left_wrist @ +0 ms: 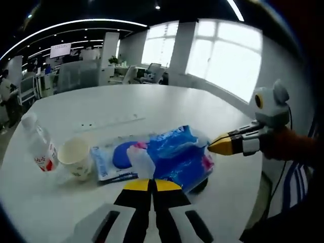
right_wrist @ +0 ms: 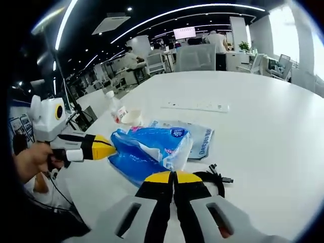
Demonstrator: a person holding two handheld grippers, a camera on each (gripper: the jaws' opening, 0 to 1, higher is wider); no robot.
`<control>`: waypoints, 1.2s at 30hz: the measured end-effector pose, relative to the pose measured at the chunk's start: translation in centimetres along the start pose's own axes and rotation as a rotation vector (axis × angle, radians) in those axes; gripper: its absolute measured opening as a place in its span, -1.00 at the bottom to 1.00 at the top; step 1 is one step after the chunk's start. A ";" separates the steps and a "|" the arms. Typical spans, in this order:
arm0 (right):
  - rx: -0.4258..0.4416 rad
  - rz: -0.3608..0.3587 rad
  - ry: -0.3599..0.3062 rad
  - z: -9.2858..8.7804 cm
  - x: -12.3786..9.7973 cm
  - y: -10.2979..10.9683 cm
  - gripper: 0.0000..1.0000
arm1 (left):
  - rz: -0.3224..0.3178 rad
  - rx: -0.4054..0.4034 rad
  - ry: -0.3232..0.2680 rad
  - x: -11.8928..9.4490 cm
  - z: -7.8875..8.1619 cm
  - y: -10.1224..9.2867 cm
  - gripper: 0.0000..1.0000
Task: Arrange the tabletop items into an orderly group along one side of the table until the central work area is clear of visible clutter.
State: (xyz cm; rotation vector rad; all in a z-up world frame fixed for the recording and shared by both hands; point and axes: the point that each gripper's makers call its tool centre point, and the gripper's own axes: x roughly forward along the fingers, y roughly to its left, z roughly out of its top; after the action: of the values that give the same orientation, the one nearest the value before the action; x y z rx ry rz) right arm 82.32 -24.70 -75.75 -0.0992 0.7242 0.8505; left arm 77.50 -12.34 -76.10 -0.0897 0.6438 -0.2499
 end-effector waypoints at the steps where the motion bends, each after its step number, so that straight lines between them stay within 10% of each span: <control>1: -0.002 -0.002 -0.001 0.1 0.0 -0.4 -1.00 | -0.003 -0.002 -0.004 0.2 0.3 -0.1 -1.00; 36: 0.018 -0.116 0.019 2.2 -0.9 -11.9 -1.00 | -0.097 -0.072 -0.041 9.0 5.8 -4.9 -1.00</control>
State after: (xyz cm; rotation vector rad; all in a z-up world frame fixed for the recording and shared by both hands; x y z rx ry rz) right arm 91.62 -32.46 -75.87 -0.1321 0.7368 0.7334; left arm 86.99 -19.36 -75.90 -0.1948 0.6083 -0.3175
